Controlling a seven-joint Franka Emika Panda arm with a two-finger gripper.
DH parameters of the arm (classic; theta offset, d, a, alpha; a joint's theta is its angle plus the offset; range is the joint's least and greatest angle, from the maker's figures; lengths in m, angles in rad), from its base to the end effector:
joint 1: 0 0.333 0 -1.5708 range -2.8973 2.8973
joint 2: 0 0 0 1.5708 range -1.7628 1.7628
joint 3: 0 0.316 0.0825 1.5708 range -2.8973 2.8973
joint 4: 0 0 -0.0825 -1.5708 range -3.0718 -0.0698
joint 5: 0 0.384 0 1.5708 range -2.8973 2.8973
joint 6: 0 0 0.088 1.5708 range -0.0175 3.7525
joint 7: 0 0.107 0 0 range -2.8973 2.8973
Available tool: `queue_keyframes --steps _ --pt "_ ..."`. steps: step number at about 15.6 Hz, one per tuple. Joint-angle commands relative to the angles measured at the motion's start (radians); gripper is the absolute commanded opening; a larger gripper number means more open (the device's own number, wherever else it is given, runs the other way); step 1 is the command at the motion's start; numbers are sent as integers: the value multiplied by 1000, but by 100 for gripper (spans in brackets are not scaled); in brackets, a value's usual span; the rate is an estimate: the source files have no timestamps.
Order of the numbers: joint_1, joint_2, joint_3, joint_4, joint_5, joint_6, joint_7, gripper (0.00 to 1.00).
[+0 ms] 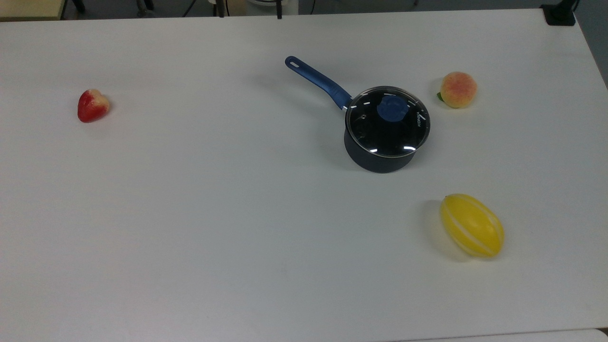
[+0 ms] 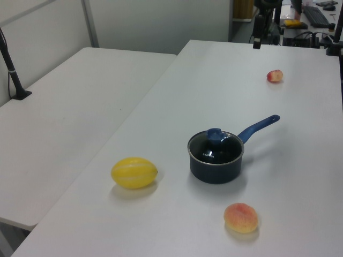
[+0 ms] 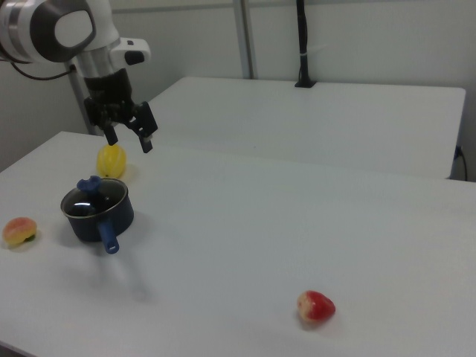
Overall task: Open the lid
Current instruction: 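Move the gripper toward the glass lid on the dark saucepan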
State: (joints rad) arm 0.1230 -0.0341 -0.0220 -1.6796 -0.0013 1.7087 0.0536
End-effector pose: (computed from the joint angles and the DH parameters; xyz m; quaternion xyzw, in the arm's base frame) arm 0.5526 0.0557 0.6040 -0.9992 -0.0237 -0.0315 0.0022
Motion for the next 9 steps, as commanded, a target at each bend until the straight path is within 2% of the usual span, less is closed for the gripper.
queue_keyframes --steps 1,5,9 --pt "3 17 65 5 18 20 128 100" --pt "10 43 152 5 17 120 372 100" --pt "67 141 181 67 6 181 587 100"
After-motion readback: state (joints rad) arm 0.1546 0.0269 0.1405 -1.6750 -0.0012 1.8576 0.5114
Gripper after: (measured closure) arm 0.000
